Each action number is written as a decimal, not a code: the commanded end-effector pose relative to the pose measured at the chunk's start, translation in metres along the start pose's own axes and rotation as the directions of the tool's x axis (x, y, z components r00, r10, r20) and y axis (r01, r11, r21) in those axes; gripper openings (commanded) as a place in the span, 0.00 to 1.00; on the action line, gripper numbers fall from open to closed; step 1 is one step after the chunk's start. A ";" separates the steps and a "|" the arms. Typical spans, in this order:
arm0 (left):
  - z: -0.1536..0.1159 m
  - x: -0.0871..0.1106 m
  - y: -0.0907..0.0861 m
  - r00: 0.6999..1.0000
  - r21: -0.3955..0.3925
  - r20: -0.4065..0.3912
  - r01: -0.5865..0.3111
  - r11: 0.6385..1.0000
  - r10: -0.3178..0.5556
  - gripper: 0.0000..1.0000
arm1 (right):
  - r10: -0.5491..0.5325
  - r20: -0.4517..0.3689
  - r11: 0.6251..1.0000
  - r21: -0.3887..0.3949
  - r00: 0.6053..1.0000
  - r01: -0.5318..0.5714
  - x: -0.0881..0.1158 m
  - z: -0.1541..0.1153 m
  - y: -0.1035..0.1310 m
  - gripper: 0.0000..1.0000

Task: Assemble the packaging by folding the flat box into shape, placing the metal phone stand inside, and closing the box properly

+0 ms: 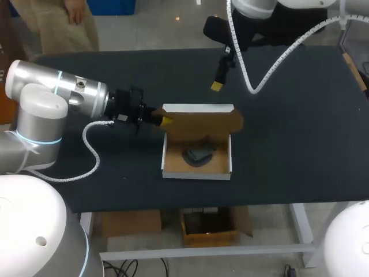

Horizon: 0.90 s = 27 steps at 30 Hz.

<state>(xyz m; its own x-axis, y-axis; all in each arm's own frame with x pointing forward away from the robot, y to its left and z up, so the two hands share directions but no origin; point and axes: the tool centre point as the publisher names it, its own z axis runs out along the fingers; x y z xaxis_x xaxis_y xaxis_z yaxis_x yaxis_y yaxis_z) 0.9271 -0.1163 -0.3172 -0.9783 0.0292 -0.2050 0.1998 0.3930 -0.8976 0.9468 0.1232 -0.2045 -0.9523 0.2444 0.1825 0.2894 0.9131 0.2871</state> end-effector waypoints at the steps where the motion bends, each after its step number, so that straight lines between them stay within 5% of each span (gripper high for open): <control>1: -0.003 0.015 -0.001 0.997 -0.014 0.067 -0.036 0.999 0.037 0.00 | 0.112 -0.006 0.994 0.001 0.994 -0.112 0.002 0.004 -0.009 1.00; 6: 0.001 0.022 0.001 0.984 -0.078 0.127 -0.114 0.990 0.123 0.00 | 0.301 -0.014 0.954 -0.009 0.954 -0.301 0.005 0.009 -0.020 1.00; 15: 0.008 0.030 0.005 0.957 -0.137 0.182 -0.203 0.969 0.226 0.00 | 0.465 0.004 0.885 -0.002 0.885 -0.465 0.023 0.016 -0.036 1.00; 27: 0.005 0.029 0.010 0.949 -0.143 0.168 -0.242 0.960 0.265 0.00 | 0.437 0.024 0.899 0.022 0.899 -0.438 0.029 0.023 -0.034 1.00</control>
<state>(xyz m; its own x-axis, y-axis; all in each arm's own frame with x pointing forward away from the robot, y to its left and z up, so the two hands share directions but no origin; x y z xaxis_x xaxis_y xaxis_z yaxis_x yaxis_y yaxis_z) 0.9007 -0.1184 -0.3305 -0.8687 -0.0229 -0.4948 0.4170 0.5054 -0.7555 0.9078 0.1072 -0.2307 -0.7318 0.6272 0.2667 0.6750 0.7211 0.1563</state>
